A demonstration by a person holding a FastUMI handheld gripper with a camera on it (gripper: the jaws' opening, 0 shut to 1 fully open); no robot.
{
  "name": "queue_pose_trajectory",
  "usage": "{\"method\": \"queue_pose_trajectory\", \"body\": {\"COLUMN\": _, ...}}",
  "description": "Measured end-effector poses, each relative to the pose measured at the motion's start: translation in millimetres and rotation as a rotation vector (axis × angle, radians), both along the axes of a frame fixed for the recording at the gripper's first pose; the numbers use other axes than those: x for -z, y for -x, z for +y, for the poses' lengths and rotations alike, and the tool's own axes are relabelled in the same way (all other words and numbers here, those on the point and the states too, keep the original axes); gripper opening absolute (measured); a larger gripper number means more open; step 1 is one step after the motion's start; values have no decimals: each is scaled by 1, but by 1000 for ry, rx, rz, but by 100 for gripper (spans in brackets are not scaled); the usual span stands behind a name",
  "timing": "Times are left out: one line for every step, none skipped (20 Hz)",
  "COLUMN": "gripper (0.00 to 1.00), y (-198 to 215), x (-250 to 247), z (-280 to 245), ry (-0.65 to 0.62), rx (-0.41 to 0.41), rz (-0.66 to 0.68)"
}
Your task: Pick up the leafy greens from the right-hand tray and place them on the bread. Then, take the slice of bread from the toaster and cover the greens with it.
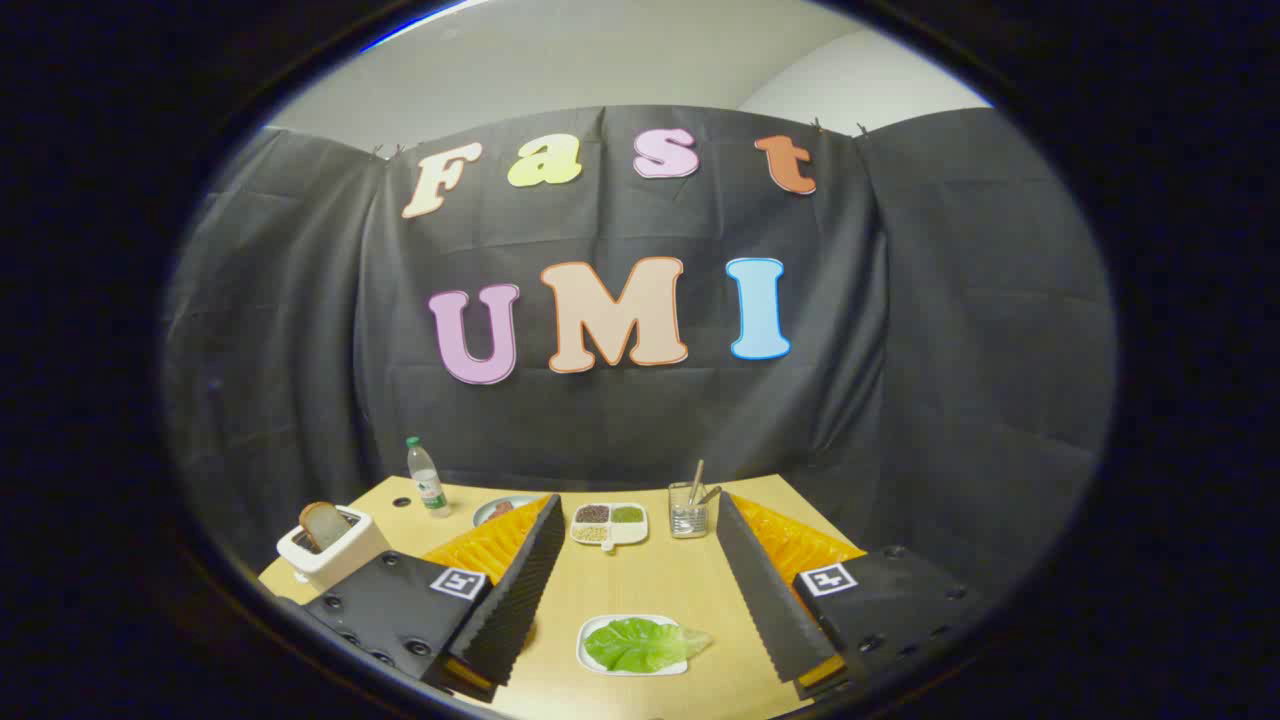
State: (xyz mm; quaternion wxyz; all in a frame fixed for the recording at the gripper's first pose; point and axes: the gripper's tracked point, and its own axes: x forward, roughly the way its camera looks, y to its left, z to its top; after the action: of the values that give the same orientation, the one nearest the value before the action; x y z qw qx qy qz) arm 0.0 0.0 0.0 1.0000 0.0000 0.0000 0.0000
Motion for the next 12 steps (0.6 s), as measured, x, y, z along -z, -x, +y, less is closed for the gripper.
{"method": "queue_pose_trajectory", "body": {"gripper": 97, "y": -1, "x": 0, "z": 2, "ry": -1, "rx": 1, "rz": 3}}
{"method": "queue_pose_trajectory", "body": {"gripper": 97, "y": -2, "x": 3, "z": 3, "ry": -4, "rx": 4, "rz": 8}}
{"method": "queue_pose_trajectory", "body": {"gripper": 97, "y": -2, "x": 5, "z": 3, "ry": -9, "rx": 8, "rz": 14}}
{"method": "queue_pose_trajectory", "body": {"gripper": 97, "y": -2, "x": 6, "z": 5, "ry": -12, "rx": 9, "rz": 17}}
{"method": "queue_pose_trajectory", "body": {"gripper": 97, "y": -2, "x": 7, "z": 6, "ry": -13, "rx": 11, "rz": 18}}
{"method": "queue_pose_trajectory", "body": {"gripper": 97, "y": -3, "x": 8, "z": 8, "ry": -13, "rx": 11, "rz": 20}}
{"method": "queue_pose_trajectory", "body": {"gripper": 97, "y": -1, "x": 11, "z": 11, "ry": -10, "rx": 9, "rz": 23}}
{"method": "queue_pose_trajectory", "body": {"gripper": 97, "y": -2, "x": 14, "z": 12, "ry": -2, "rx": 9, "rz": 28}}
{"method": "queue_pose_trajectory", "body": {"gripper": 97, "y": -1, "x": 17, "z": 13, "ry": 4, "rx": 9, "rz": 32}}
{"method": "queue_pose_trajectory", "body": {"gripper": 97, "y": -2, "x": 19, "z": 16, "ry": 12, "rx": 7, "rz": 39}}
{"method": "queue_pose_trajectory", "body": {"gripper": 97, "y": -2, "x": 22, "z": 18, "ry": 19, "rx": 3, "rz": 45}}
{"method": "queue_pose_trajectory", "body": {"gripper": 97, "y": -3, "x": 22, "z": 21, "ry": 26, "rx": -2, "rz": 49}}
